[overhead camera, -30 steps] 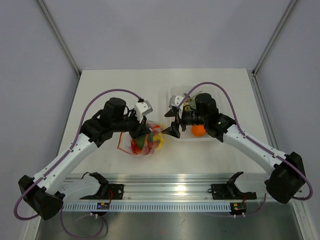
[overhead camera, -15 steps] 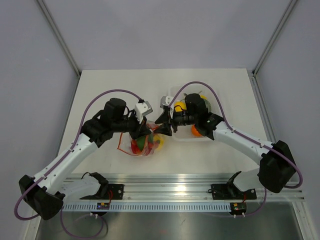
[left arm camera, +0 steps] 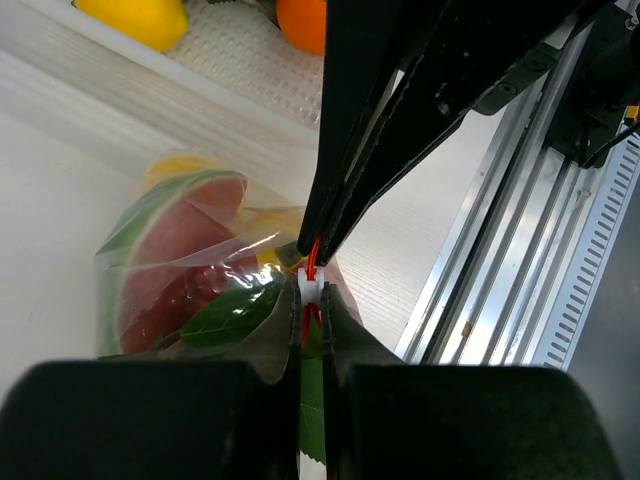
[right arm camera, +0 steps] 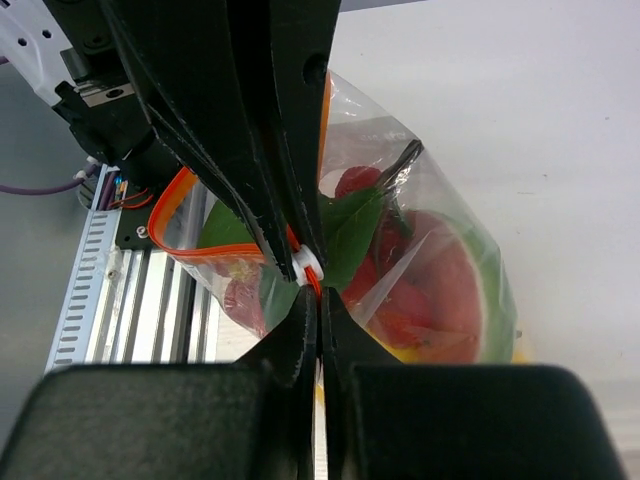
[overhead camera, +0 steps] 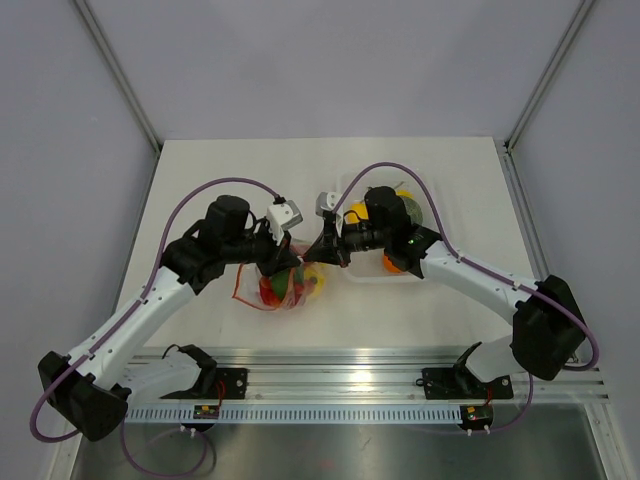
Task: Place the food in the zip-top bag and seal the zipper
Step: Zip the zipper food storage bag at the center of the board.
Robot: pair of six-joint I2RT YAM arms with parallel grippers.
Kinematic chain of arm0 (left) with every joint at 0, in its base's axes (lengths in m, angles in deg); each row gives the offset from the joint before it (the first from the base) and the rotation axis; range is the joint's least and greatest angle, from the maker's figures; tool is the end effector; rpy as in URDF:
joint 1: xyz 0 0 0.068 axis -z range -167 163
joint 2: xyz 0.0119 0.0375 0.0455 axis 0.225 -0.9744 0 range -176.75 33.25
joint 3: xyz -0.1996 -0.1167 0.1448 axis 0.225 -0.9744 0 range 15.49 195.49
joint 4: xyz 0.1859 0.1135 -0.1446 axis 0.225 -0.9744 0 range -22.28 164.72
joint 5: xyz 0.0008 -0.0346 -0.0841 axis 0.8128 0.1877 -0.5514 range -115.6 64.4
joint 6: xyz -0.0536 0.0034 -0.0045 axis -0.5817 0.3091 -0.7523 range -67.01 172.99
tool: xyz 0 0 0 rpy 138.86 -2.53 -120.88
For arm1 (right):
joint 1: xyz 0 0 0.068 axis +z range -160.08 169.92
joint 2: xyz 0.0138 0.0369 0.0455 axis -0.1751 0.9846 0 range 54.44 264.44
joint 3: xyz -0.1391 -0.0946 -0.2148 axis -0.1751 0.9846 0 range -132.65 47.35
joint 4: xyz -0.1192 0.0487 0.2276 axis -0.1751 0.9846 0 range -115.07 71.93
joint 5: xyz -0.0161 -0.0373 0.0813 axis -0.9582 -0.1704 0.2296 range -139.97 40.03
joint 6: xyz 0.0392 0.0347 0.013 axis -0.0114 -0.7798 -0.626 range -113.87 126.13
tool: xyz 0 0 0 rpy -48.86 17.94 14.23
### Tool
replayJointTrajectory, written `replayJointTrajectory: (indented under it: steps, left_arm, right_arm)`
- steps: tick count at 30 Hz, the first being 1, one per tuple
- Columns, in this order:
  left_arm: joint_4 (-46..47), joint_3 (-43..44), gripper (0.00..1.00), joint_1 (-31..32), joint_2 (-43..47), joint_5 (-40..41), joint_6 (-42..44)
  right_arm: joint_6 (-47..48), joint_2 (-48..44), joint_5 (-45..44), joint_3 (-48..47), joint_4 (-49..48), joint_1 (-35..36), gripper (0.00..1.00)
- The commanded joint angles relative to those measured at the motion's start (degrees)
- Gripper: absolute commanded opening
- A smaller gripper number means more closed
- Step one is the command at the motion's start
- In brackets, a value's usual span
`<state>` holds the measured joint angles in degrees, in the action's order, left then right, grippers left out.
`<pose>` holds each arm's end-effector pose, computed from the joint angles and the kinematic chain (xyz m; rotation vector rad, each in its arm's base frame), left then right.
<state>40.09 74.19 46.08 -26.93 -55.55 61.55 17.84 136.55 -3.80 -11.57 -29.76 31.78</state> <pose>0.1746 -0.1351 0.3345 1.0617 1.9502 -0.8126 0.2257 0.2369 0.3024 -1.3459 1.4013 1.1125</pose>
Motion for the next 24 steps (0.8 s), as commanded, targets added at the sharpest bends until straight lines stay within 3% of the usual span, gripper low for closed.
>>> replayJointTrajectory:
  steps: [1,5,7,8,10,12,17,24]
  left_arm:
    - [3.4,0.1,0.00,0.0,1.3,-2.6,-0.1]
    - [3.7,0.1,0.00,-0.1,0.8,-2.6,-0.3]
    - [3.7,-0.2,0.00,-0.1,0.7,-2.3,-0.3]
    - [3.5,-0.3,0.00,-0.1,0.6,-2.4,-0.3]
    - [3.1,-0.5,0.00,-0.2,0.5,-2.3,-0.2]
    - [2.8,-0.9,0.00,-0.2,0.5,-2.0,0.0]
    - [1.9,-0.7,0.00,-0.7,0.7,0.2,0.1]
    - [-0.4,0.2,0.00,-1.8,0.7,4.3,0.6]
  right_arm:
    - [-0.2,0.4,0.5,-2.5,-1.2,0.5,0.00]
    - [-2.6,-1.8,-3.1,0.5,-5.7,0.6,0.00]
    - [-8.5,-3.7,-10.8,2.8,-10.4,0.6,0.00]
    - [-11.2,-3.9,-20.6,2.4,-8.4,0.6,0.00]
    - [-14.4,-2.7,-25.2,-1.2,-3.7,0.4,0.00]
    - [-15.8,-2.5,-27.3,-1.2,-2.8,0.5,0.00]
    - [-20.0,-5.5,-31.4,4.6,-12.2,0.5,0.00]
    - [-23.9,-6.6,-37.6,6.7,-13.3,0.4,0.00]
